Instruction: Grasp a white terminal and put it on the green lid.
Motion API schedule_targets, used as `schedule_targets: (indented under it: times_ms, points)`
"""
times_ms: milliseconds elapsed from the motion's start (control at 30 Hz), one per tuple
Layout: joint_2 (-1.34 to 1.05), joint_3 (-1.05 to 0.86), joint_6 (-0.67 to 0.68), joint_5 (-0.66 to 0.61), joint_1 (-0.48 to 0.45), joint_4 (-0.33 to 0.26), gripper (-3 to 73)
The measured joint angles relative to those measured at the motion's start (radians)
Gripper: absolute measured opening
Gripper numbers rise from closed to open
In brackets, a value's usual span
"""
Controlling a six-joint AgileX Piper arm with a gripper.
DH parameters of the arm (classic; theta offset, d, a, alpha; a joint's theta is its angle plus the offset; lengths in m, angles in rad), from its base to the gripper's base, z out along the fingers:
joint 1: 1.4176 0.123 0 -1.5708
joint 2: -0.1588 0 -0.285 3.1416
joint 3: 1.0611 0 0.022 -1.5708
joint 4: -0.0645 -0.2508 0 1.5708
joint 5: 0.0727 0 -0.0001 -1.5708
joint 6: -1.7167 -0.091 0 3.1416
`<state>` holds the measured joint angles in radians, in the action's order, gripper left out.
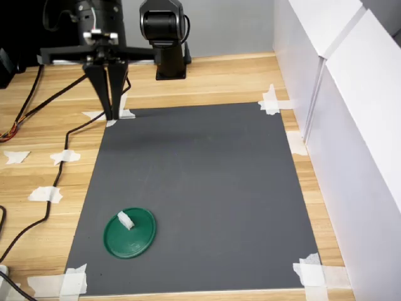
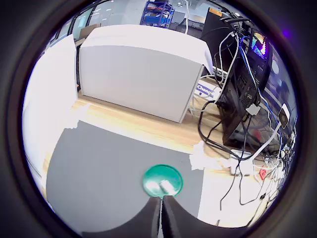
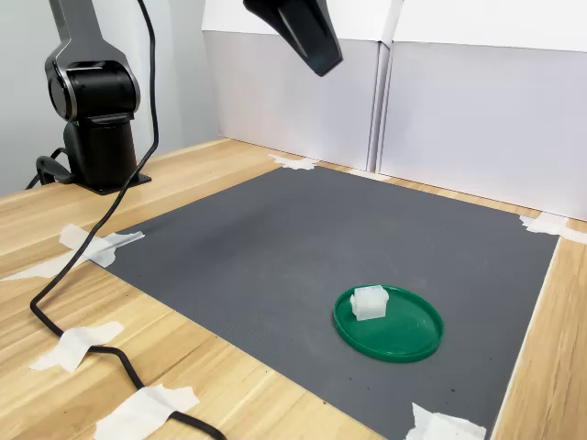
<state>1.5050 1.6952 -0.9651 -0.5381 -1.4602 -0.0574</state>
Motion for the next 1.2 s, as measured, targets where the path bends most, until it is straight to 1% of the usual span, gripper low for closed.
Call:
schedule_targets:
  times_ms: [133, 233, 367, 533, 633, 700, 933, 1200]
  points:
    - [-0.097, -0.108, -0.071, 0.011, 0.088, 0.008, -1.6]
    - [-0.159, -0.176, -0.129, 0.011, 0.115, 0.009, -1.6]
    - [-0.250, -0.260, -0.182, 0.043, 0.109, 0.029, -1.6]
    - [-0.369, -0.367, -0.192, 0.138, 0.089, 0.036, -1.6]
    - [-0.441, -0.422, -0.192, 0.155, 0.080, 0.036, -1.6]
    - [-0.487, -0.454, -0.192, 0.146, 0.073, 0.036, -1.6]
    - [-0.674, -0.564, -0.192, 0.039, 0.051, 0.023, -1.6]
    - [-0.801, -0.681, -0.192, 0.029, 0.051, -0.023, -1.6]
